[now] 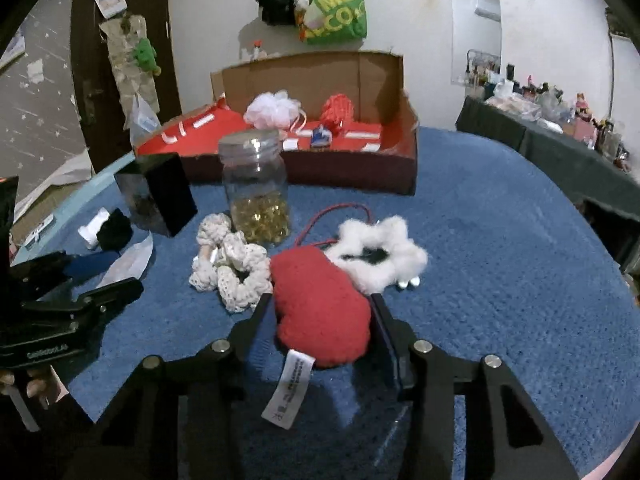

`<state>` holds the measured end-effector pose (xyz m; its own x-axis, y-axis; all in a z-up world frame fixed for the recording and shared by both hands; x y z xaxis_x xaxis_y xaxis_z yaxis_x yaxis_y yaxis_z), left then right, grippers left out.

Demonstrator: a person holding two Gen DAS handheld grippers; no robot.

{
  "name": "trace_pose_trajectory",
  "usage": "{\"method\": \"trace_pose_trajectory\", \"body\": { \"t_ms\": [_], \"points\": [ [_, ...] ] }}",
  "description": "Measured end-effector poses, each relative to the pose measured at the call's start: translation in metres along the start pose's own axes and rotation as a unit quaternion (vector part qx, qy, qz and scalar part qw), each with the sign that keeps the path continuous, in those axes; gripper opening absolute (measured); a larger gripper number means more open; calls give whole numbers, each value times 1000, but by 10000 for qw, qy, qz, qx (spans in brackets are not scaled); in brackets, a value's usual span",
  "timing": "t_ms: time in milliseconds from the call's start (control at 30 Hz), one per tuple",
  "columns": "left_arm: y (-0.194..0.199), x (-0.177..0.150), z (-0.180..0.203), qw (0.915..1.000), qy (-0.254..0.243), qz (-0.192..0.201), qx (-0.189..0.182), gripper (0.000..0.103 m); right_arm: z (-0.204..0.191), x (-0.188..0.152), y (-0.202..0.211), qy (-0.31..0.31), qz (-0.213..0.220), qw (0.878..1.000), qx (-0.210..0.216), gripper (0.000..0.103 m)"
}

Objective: Organize soft objects
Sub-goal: 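Grasp the white tissue with the left gripper while the right grasps the red heart plush, then lift and carry the tissue and red plush over the box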

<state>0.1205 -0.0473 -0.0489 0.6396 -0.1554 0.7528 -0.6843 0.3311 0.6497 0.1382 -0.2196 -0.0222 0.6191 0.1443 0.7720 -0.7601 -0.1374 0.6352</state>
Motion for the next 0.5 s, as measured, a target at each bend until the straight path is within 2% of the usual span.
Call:
{"method": "trace_pose_trajectory", "body": {
  "t_ms": [167,500],
  "points": [
    [6,2,5,9999,-25,63,-147,19,-4,6,12,-39,171,9998,109,47],
    [20,7,16,9992,-158,195,-301,18,-16,14,26,12,351,9992,199,47]
  ]
}}
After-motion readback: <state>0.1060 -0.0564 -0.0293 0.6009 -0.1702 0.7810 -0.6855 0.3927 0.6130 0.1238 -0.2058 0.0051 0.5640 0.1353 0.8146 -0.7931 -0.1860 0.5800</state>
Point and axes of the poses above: each gripper's, at about its wrist camera, not at the fingertips, and y roughly against the way its jaws point, z to its right, x to its top, the point moved 10 cm from there along -y, roughly the way its jaws point, and after that the axes turned 7 degrees about -x, right-handed, at the moved point
